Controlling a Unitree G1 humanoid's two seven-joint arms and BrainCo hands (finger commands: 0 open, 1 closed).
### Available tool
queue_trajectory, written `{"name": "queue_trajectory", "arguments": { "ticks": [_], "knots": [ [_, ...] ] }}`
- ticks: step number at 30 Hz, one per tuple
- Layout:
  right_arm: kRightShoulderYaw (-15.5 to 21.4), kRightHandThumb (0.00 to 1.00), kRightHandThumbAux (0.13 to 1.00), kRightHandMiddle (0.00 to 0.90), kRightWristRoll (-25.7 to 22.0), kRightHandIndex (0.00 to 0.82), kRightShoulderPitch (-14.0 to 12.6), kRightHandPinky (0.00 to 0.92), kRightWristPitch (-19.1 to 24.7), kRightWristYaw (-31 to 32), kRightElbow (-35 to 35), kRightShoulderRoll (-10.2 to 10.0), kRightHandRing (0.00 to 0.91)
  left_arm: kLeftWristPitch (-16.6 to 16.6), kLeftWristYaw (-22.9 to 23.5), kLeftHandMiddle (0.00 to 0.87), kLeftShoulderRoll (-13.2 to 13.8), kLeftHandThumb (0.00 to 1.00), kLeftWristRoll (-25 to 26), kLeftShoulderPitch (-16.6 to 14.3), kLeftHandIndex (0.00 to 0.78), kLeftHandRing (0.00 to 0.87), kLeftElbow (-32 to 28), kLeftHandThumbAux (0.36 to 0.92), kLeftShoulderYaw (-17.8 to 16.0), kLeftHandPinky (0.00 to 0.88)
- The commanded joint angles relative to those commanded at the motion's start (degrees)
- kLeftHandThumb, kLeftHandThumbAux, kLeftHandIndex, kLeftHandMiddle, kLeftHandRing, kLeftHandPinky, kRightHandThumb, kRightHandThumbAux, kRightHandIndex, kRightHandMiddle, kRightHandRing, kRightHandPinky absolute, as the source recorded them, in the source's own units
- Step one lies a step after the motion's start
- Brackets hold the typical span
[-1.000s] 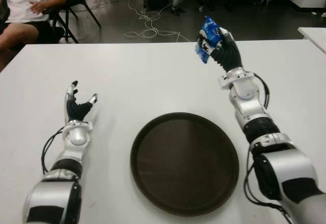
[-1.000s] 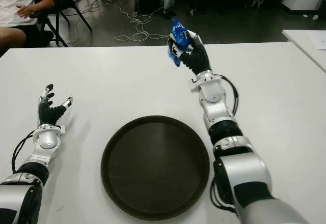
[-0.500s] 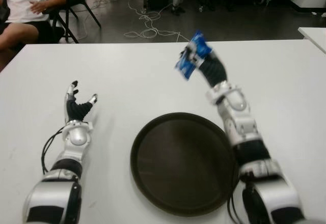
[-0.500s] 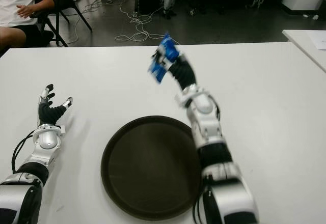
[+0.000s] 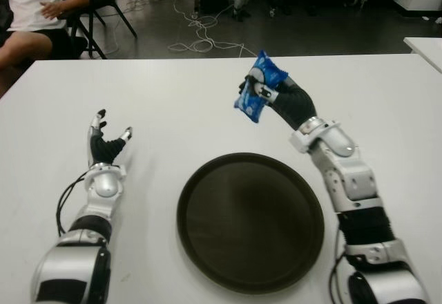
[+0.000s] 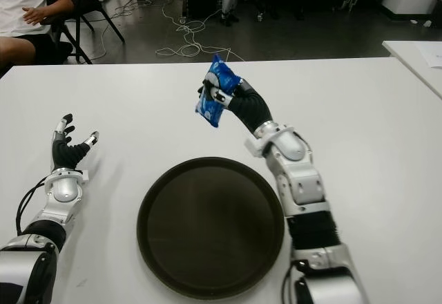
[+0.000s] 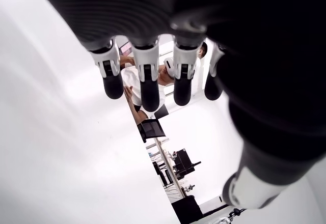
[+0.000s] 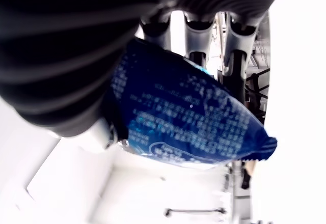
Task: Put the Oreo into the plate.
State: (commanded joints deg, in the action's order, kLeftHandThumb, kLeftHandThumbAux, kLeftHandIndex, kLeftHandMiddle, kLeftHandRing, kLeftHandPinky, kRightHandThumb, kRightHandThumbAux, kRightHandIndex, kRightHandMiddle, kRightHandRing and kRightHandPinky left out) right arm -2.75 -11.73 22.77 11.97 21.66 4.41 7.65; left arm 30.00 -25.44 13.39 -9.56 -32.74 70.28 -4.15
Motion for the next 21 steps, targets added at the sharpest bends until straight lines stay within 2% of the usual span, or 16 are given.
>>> {"name": "queue_trajectory", "arguments": {
  "ticks": [4, 8, 11, 13, 15, 21],
  "knots": [
    [-0.45, 0.713, 0.714, 0.814, 1.51, 0.441, -1.39, 0.806, 0.27, 0.26, -1.29, 1.59, 0.816, -0.11, -0.13, 0.115, -0.03, 0.000, -0.05, -0.05, 0.067, 0.092, 0.01, 0.756, -0.01, 0.060],
    [-1.20, 0.710, 0.714, 0.810, 3.06, 0.441, -2.32, 0.804, 0.99, 1.53, -2.18, 4.20, 0.811, 0.06, -0.05, 0.115, -0.10, 0.000, 0.03, -0.05, 0.067, 0.092, -0.06, 0.753, -0.14, 0.062],
    [-1.31, 0.710, 0.714, 0.811, 3.34, 0.440, -2.48, 0.805, 1.23, 1.85, -2.40, 4.54, 0.810, 0.08, 0.06, 0.114, -0.05, 0.000, 0.11, -0.06, 0.067, 0.091, -0.03, 0.753, -0.20, 0.062],
    [-1.02, 0.709, 0.715, 0.814, 3.12, 0.440, -3.46, 0.809, 2.34, 5.71, -3.44, 8.86, 0.813, 0.12, 0.40, 0.113, 0.01, 0.000, 0.24, -0.07, 0.067, 0.090, 0.03, 0.753, -0.29, 0.062],
    [-1.03, 0.706, 0.716, 0.822, 3.13, 0.441, -3.84, 0.824, 3.27, 8.38, -3.86, 11.65, 0.825, 0.09, 0.63, 0.109, 0.11, 0.000, 0.25, -0.09, 0.063, 0.085, 0.10, 0.744, -0.30, 0.057],
    [-1.54, 0.701, 0.718, 0.824, 3.31, 0.440, -3.39, 0.829, 4.35, 11.05, -3.57, 13.87, 0.832, 0.05, 0.70, 0.113, 0.30, 0.000, -0.09, -0.06, 0.064, 0.089, 0.19, 0.740, -0.14, 0.061]
  ]
}}
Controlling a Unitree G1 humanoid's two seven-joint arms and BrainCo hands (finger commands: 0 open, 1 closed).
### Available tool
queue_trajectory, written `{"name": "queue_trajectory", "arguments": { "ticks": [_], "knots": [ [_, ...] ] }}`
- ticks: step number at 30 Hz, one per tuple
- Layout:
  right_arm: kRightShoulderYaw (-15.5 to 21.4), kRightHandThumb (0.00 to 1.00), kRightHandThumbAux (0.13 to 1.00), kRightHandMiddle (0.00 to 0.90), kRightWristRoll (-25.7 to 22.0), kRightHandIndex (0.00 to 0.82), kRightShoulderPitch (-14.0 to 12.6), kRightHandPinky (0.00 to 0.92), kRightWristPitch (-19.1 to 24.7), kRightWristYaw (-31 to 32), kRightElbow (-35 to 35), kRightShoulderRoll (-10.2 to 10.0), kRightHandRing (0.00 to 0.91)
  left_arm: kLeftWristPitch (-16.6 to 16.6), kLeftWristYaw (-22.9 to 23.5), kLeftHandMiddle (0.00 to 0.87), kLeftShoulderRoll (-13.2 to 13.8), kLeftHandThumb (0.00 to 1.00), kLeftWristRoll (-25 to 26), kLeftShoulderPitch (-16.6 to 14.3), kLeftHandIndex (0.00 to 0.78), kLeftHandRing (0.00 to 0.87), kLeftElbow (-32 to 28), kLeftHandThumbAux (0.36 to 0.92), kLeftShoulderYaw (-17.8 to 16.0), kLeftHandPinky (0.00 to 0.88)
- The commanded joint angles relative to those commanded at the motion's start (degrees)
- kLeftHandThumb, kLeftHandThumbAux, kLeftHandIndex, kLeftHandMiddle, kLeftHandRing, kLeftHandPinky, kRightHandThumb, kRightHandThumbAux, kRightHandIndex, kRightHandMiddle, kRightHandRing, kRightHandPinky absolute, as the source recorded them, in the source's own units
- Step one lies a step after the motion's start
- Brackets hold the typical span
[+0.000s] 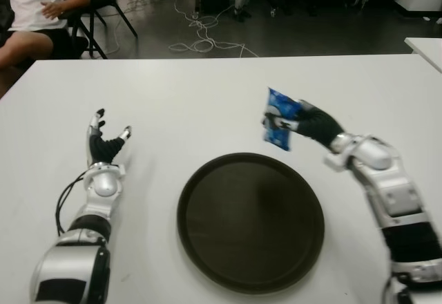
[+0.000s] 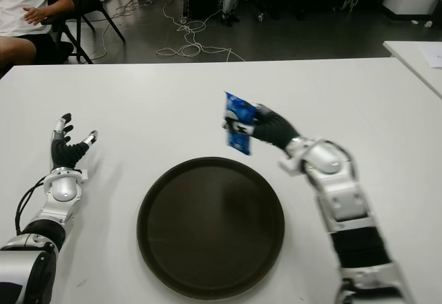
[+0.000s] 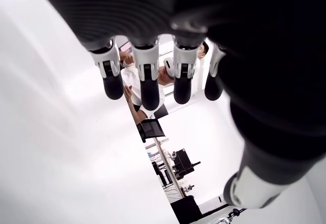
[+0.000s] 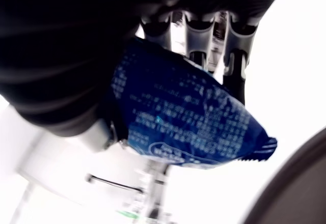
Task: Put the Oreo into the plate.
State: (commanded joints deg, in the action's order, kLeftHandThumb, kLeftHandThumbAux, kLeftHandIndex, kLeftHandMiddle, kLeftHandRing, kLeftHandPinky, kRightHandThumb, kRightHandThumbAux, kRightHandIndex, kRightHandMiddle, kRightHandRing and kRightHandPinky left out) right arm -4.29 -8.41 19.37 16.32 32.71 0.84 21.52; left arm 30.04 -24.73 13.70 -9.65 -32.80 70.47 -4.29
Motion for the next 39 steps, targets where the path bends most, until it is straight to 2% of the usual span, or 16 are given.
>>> {"name": "queue_trajectory", "arguments": {
  "ticks": [5, 15, 25, 33, 39],
  "knots": [
    [-0.25, 0.698, 0.720, 0.811, -0.08, 0.440, 0.46, 0.816, 0.98, 1.02, -0.23, 1.03, 0.819, 0.01, -0.11, 0.107, 0.01, 0.000, -0.19, 0.13, 0.061, 0.084, -0.14, 0.750, 0.12, 0.057],
    [-0.25, 0.696, 0.721, 0.803, -0.09, 0.440, 0.69, 0.812, 1.50, 2.52, -0.12, 1.59, 0.808, -0.44, 0.02, 0.104, -0.04, 0.000, -0.05, 0.09, 0.062, 0.080, -0.11, 0.752, 0.02, 0.057],
    [-0.97, 0.695, 0.723, 0.816, 0.93, 0.439, -0.03, 0.820, -1.62, 3.66, 0.40, 1.47, 0.828, -0.46, 0.20, 0.104, -0.04, 0.000, -0.04, 0.10, 0.059, 0.082, -0.06, 0.738, 0.01, 0.063],
    [-2.81, 0.691, 0.726, 0.811, 3.58, 0.439, -0.10, 0.822, -4.05, 5.03, 1.64, 2.49, 0.829, -0.44, -0.16, 0.108, 0.03, 0.000, -0.36, 0.15, 0.062, 0.086, -0.17, 0.736, 0.23, 0.066],
    [-3.97, 0.688, 0.729, 0.815, 5.51, 0.438, 1.27, 0.821, -5.96, 5.36, 4.16, 2.40, 0.832, -0.04, 0.59, 0.101, -0.06, 0.000, 0.16, 0.27, 0.059, 0.080, -0.21, 0.716, -0.13, 0.060]
  ]
}}
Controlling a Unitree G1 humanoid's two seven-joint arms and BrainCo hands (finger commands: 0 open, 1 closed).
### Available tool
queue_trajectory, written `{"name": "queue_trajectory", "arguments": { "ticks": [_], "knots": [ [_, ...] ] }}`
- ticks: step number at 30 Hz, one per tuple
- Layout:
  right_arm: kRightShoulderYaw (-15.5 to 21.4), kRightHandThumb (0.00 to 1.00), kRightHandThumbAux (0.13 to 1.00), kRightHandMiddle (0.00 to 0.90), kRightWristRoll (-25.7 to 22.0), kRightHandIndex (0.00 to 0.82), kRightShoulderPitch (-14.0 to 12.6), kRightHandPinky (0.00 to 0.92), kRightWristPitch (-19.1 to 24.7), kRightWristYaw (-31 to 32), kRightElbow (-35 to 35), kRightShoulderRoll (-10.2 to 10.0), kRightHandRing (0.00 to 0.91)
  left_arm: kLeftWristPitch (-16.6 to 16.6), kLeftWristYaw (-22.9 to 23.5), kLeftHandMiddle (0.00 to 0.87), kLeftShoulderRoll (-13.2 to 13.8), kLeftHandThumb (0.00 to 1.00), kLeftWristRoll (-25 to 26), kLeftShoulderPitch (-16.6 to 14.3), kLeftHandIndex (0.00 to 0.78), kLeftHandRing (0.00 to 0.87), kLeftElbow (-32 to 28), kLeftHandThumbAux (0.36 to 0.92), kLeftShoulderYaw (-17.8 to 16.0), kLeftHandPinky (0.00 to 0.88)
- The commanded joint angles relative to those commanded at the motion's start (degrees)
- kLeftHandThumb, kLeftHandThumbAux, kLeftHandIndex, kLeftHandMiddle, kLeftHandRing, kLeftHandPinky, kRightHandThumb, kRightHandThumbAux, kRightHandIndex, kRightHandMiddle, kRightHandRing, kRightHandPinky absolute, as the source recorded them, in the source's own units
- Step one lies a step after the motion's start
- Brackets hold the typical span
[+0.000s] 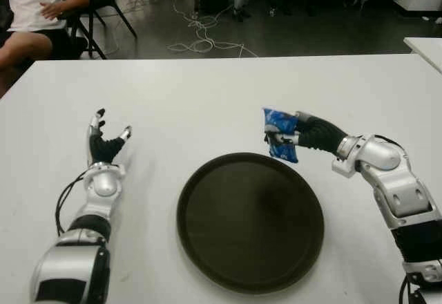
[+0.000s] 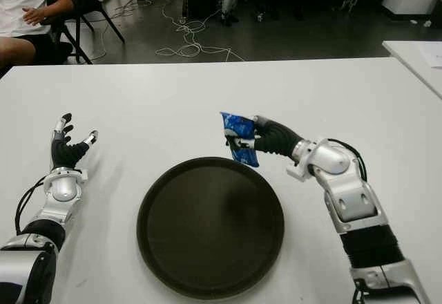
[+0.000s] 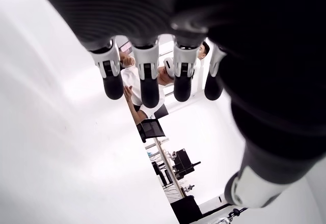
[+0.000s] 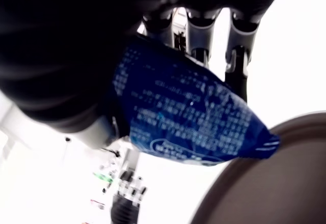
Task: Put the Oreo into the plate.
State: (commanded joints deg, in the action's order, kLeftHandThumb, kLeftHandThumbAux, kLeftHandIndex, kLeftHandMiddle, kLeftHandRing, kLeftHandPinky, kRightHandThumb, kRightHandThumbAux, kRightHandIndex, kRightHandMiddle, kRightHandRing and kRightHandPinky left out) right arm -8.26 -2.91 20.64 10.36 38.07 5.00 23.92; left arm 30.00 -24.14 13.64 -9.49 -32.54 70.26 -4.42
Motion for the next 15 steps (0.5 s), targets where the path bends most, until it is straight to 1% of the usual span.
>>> {"name": "queue_trajectory", "arguments": {
  "ticks": [4, 9, 14, 15],
  "knots": [
    [-0.73, 0.686, 0.730, 0.814, 0.85, 0.438, 0.78, 0.820, -1.58, 0.50, 1.33, -0.04, 0.833, -0.17, -0.14, 0.099, 0.08, 0.000, -0.19, -0.08, 0.057, 0.079, 0.13, 0.711, 0.07, 0.060],
    [-1.70, 0.684, 0.731, 0.813, 1.33, 0.438, 1.51, 0.821, -3.32, 1.61, 2.56, -0.28, 0.834, -0.62, -0.77, 0.097, 0.26, 0.000, -0.74, -0.10, 0.057, 0.076, 0.24, 0.727, 0.41, 0.054],
    [-2.93, 0.683, 0.732, 0.806, 1.73, 0.437, 1.87, 0.815, -3.40, 2.80, 2.37, -0.10, 0.827, -0.69, -0.94, 0.102, 0.28, 0.000, -0.89, -0.10, 0.058, 0.078, 0.23, 0.734, 0.49, 0.057],
    [-3.65, 0.683, 0.732, 0.805, 2.00, 0.437, 1.63, 0.814, -3.04, 3.03, 1.80, -0.23, 0.826, -0.60, -0.88, 0.103, 0.21, 0.000, -0.76, -0.07, 0.058, 0.079, 0.15, 0.736, 0.40, 0.058]
  ]
}}
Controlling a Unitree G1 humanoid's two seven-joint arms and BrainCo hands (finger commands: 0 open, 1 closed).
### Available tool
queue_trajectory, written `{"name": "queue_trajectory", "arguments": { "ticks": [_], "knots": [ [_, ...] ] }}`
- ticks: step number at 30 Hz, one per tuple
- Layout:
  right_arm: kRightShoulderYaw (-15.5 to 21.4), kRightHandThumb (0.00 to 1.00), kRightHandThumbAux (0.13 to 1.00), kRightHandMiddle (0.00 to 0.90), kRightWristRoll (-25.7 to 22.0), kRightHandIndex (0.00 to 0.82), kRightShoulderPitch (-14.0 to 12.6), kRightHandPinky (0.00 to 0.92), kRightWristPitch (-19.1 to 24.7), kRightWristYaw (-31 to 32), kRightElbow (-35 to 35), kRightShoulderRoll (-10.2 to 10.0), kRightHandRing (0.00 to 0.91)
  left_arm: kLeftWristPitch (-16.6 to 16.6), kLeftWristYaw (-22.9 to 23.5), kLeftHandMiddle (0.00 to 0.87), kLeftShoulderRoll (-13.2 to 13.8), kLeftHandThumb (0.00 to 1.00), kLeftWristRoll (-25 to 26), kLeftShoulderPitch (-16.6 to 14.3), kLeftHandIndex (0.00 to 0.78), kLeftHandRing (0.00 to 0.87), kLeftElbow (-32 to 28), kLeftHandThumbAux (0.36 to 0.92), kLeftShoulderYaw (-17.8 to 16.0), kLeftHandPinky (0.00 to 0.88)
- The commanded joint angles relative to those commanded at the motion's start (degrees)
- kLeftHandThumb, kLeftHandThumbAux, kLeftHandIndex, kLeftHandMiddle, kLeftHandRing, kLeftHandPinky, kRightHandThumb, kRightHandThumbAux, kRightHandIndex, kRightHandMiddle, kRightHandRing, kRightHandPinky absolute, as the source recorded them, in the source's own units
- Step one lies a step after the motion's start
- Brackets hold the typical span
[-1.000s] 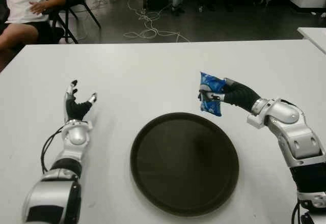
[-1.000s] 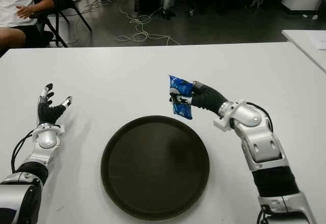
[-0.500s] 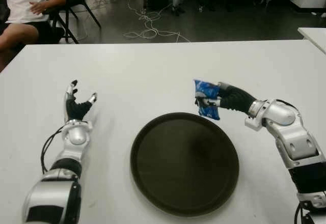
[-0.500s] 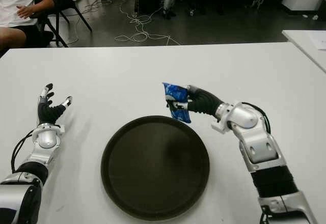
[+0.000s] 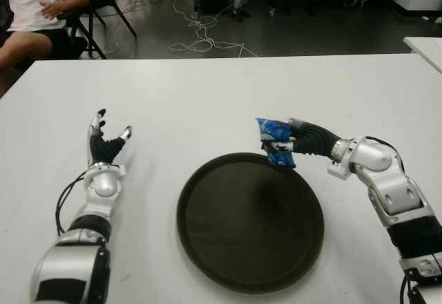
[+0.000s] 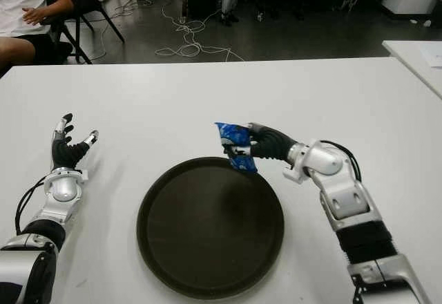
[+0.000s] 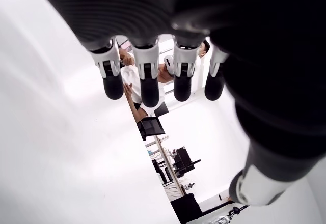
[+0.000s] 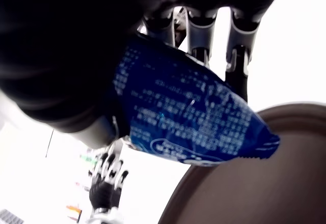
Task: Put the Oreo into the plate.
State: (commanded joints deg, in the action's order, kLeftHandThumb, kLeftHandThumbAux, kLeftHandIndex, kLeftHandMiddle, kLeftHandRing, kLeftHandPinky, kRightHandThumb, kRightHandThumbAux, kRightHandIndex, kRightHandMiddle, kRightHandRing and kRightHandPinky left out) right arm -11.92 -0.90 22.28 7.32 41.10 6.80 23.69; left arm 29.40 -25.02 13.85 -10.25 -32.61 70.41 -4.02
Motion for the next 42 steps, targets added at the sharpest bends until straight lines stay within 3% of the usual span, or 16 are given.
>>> {"name": "queue_trajectory", "arguments": {
  "ticks": [7, 21, 27, 33, 34, 35, 36, 39, 42],
  "knots": [
    [-2.87, 0.683, 0.732, 0.810, 0.72, 0.438, -0.82, 0.815, 0.14, 1.27, -0.99, -1.05, 0.832, 0.49, 0.17, 0.108, -0.39, 0.000, 0.65, 0.14, 0.062, 0.081, -0.35, 0.754, -0.48, 0.052],
    [-4.11, 0.682, 0.732, 0.816, 2.33, 0.437, -2.46, 0.809, -2.61, -0.02, -2.30, -1.48, 0.831, 0.11, 0.17, 0.105, -0.51, 0.000, 0.68, 0.03, 0.061, 0.080, -0.49, 0.742, -0.57, 0.057],
    [-4.65, 0.682, 0.732, 0.814, 3.56, 0.437, -2.94, 0.811, -4.43, -0.29, -2.31, -1.63, 0.832, 0.07, 0.18, 0.104, -0.43, 0.000, 0.52, 0.03, 0.057, 0.079, -0.49, 0.780, -0.44, 0.053],
    [-5.44, 0.682, 0.731, 0.812, 4.76, 0.438, -3.36, 0.816, -4.63, -0.41, -3.45, -1.34, 0.831, -0.18, 0.36, 0.098, -0.35, 0.000, 0.61, -0.06, 0.056, 0.079, -0.38, 0.758, -0.52, 0.060],
    [-5.53, 0.576, 0.747, 0.816, 4.96, 0.496, -3.41, 0.821, -4.54, -0.43, -3.67, -1.28, 0.834, -0.20, 0.32, 0.099, -0.34, 0.000, 0.60, -0.07, 0.057, 0.081, -0.36, 0.756, -0.51, 0.063],
    [-5.65, 0.392, 0.778, 0.822, 5.22, 0.582, -3.45, 0.828, -4.34, -0.36, -4.05, -1.15, 0.840, -0.20, 0.29, 0.101, -0.32, 0.000, 0.59, -0.07, 0.057, 0.084, -0.35, 0.753, -0.51, 0.066],
    [-5.80, 0.272, 0.798, 0.825, 5.52, 0.636, -3.42, 0.833, -4.21, -0.17, -4.38, -0.95, 0.843, -0.22, 0.29, 0.103, -0.31, 0.000, 0.57, -0.07, 0.059, 0.086, -0.33, 0.751, -0.51, 0.068],
    [-5.94, 0.122, 0.820, 0.828, 5.91, 0.699, -3.41, 0.837, -3.96, 0.23, -5.05, -0.63, 0.846, -0.26, 0.30, 0.104, -0.30, 0.000, 0.57, -0.06, 0.060, 0.087, -0.30, 0.741, -0.50, 0.067],
    [-6.15, 0.066, 0.827, 0.840, 5.97, 0.721, -3.28, 0.859, -4.23, 0.92, -5.45, -0.14, 0.859, -0.33, 0.25, 0.104, -0.28, 0.000, 0.51, -0.05, 0.060, 0.085, -0.29, 0.733, -0.46, 0.064]
  ]
}}
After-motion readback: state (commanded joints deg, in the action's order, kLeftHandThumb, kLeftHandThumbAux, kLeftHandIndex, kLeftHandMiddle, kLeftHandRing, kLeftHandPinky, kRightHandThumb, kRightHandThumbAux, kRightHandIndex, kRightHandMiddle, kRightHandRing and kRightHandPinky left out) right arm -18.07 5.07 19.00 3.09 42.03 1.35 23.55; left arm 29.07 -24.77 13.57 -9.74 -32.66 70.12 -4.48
